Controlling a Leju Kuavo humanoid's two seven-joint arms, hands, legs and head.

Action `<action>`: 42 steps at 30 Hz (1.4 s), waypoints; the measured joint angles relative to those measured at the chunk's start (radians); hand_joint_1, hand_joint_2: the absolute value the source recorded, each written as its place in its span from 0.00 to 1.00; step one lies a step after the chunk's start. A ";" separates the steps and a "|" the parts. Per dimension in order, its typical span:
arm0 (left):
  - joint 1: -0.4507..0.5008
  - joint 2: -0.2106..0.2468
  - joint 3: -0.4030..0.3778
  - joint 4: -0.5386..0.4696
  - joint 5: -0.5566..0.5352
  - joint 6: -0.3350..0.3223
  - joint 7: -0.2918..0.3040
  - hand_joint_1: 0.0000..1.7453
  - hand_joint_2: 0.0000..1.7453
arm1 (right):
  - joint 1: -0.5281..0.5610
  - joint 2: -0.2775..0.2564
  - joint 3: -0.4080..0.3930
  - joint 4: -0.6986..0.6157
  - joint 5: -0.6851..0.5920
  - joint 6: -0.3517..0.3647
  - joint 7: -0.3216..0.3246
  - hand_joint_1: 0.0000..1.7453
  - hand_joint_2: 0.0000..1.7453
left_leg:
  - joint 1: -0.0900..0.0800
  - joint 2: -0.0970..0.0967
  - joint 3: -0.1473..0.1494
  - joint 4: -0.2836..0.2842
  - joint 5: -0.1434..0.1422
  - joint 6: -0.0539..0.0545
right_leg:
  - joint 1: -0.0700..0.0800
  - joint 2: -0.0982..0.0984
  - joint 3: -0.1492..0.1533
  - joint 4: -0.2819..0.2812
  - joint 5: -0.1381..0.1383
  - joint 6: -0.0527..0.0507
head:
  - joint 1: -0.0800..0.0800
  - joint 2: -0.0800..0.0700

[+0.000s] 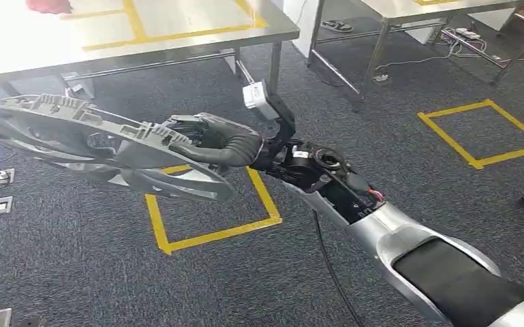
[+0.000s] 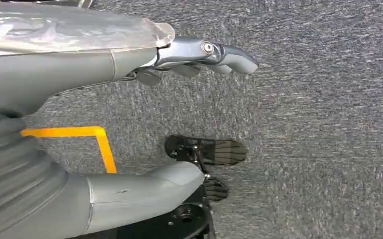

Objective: Take the parts from the cabinet and place them on the table.

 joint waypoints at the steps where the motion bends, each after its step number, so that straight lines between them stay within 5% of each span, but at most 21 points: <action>1: 0.000 0.000 0.000 0.000 0.000 0.000 0.000 0.00 1.00 | 0.000 0.000 0.000 0.000 0.000 0.000 0.000 1.00 1.00 | 0.000 0.000 0.000 0.000 0.000 0.000 | 0.000 0.000 0.000 0.000 0.000 0.000 | 0.000 0.000; 27: 0.000 -0.003 0.000 0.000 -0.003 0.000 0.002 0.00 1.00 | 0.000 0.000 0.000 0.000 0.004 0.000 0.001 1.00 1.00 | -0.003 0.000 0.000 0.001 -0.001 0.001 | -0.003 0.000 0.001 -0.001 -0.001 0.002 | 0.000 0.000; 34: 0.000 -0.002 0.000 0.000 -0.003 0.000 0.002 0.00 1.00 | 0.000 0.000 0.000 0.000 0.004 -0.001 0.002 1.00 1.00 | -0.009 0.000 0.000 0.009 -0.011 0.013 | -0.008 0.000 0.005 -0.002 -0.005 0.013 | -0.002 0.000; 36: -0.001 -0.002 0.000 0.000 -0.003 0.000 0.002 0.00 1.00 | 0.000 0.000 -0.001 -0.003 0.004 -0.001 0.002 1.00 1.00 | -0.001 0.000 0.009 -0.004 -0.010 0.019 | -0.004 0.000 0.012 -0.006 -0.010 0.023 | -0.003 0.000; 38: -0.002 -0.003 0.000 0.000 -0.004 0.000 0.002 0.00 1.00 | -0.002 -0.001 -0.002 -0.006 0.004 -0.002 0.003 1.00 1.00 | 0.005 0.002 0.028 -0.016 -0.012 0.027 | -0.008 -0.001 -0.017 0.055 -0.043 0.028 | 0.004 0.000; 40: -0.003 -0.003 0.000 0.000 -0.004 0.000 0.002 0.00 1.00 | 0.000 -0.001 -0.002 -0.006 0.003 -0.002 0.002 1.00 1.00 | 0.005 0.003 0.033 -0.015 -0.017 0.031 | -0.012 -0.001 -0.105 0.225 -0.112 0.031 | 0.013 0.000; 42: -0.002 -0.003 0.000 0.000 -0.004 0.000 0.002 0.00 1.00 | 0.008 -0.001 -0.002 -0.006 0.003 -0.002 0.002 1.00 1.00 | 0.006 0.003 0.039 -0.014 -0.023 0.029 | -0.015 -0.001 -0.174 0.332 -0.126 0.036 | 0.015 0.000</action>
